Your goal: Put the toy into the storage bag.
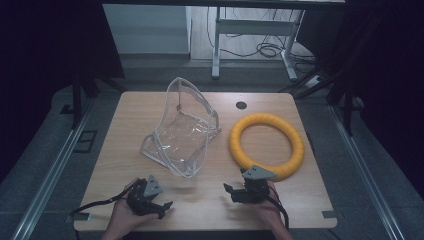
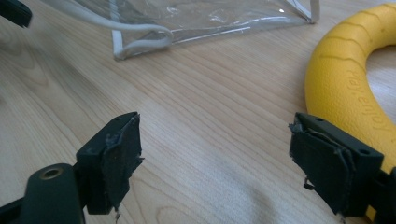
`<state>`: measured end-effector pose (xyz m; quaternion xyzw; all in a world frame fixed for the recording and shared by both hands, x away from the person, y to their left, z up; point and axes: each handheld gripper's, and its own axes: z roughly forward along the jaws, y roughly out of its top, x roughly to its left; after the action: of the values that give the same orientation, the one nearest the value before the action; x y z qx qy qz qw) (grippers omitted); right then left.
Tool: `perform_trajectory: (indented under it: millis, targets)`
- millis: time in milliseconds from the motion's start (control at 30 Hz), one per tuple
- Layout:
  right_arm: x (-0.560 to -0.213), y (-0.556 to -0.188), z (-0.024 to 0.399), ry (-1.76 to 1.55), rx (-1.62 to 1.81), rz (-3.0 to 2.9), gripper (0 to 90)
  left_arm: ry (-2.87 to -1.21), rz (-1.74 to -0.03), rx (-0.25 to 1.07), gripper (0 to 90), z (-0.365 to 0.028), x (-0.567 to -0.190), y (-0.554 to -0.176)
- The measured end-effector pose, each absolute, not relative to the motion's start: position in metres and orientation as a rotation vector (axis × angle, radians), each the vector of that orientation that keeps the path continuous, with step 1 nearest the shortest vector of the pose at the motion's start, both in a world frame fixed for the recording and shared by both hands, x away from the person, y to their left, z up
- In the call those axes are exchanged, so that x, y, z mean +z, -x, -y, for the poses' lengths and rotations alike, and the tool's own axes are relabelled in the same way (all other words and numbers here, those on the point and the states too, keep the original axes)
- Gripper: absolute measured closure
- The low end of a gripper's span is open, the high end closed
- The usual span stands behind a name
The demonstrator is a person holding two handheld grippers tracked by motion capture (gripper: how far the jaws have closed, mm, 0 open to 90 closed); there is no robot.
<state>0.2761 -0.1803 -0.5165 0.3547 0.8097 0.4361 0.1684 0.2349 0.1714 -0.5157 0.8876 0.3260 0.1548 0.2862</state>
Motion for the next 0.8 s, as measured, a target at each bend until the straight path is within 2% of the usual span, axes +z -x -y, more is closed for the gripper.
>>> perform_trajectory:
  millis: [433, 800]
  targets:
    - [-0.506, -0.272, 0.183, -0.932, 1.351, -2.310, 25.3, -2.372, -0.867, 0.402, 14.1, -0.172, -0.514, -0.232]
    - [-0.501, -0.274, 0.182, -0.926, 1.335, -2.350, 23.9, -2.362, -0.870, 0.404, 14.1, -0.173, -0.513, -0.232]
